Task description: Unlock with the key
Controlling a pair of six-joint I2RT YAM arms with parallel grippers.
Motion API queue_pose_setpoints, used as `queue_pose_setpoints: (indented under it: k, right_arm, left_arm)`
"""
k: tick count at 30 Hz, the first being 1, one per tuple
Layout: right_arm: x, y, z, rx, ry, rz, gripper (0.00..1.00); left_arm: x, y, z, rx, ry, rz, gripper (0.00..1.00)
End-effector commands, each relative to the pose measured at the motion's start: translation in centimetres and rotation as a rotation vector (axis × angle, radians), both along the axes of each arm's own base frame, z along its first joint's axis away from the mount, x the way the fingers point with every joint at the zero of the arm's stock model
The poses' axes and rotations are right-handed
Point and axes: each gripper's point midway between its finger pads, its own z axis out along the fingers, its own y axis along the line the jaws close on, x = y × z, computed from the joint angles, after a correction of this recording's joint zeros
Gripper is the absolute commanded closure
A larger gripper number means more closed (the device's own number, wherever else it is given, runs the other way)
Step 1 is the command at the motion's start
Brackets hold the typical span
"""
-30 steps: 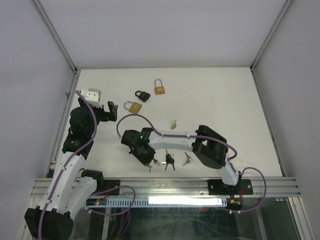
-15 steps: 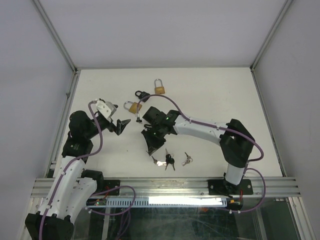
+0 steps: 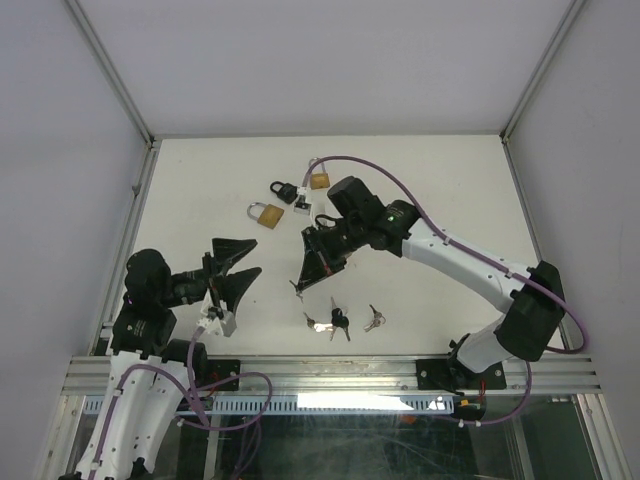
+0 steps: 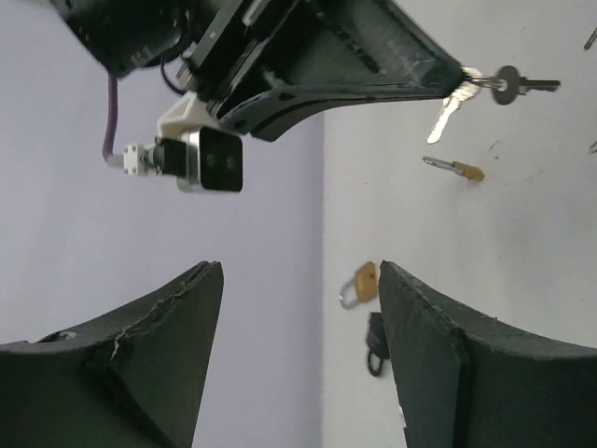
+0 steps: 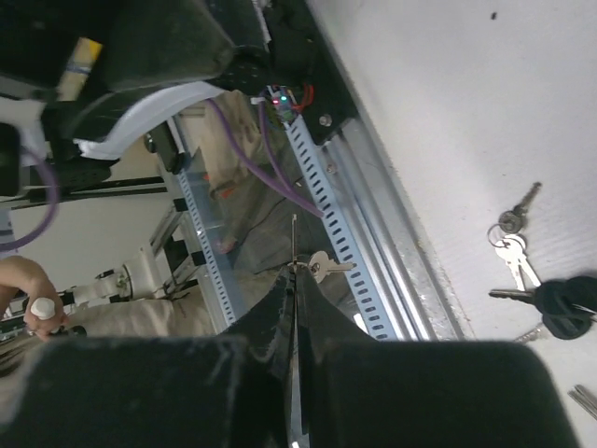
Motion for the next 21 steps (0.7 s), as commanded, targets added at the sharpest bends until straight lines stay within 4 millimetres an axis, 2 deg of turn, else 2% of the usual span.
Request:
queue_pose_setpoints:
  k: [1, 6, 12, 21]
  right_arm:
    - [-1.0, 1.1, 5.6, 0.174, 0.027, 0.043, 1.0]
    - [-0.4, 2.6, 8.2, 0.276, 0.029, 0.031, 1.0]
    - [1.1, 4.1, 9.7, 0.318, 0.022, -0.006, 1.0]
    - [1.7, 4.8, 9.0, 0.309, 0.05, -0.018, 1.0]
  left_arm:
    - [-2.5, -1.4, 0.9, 0.108, -0.455, -0.2, 0.31]
    - [-2.4, -2.0, 1.0, 0.133, -0.54, -0.264, 0.36]
    - [-1.9, -2.6, 1.3, 0.182, -0.58, -0.29, 0.43]
    - [-1.4, -2.5, 1.9, 0.192, -0.589, -0.261, 0.52]
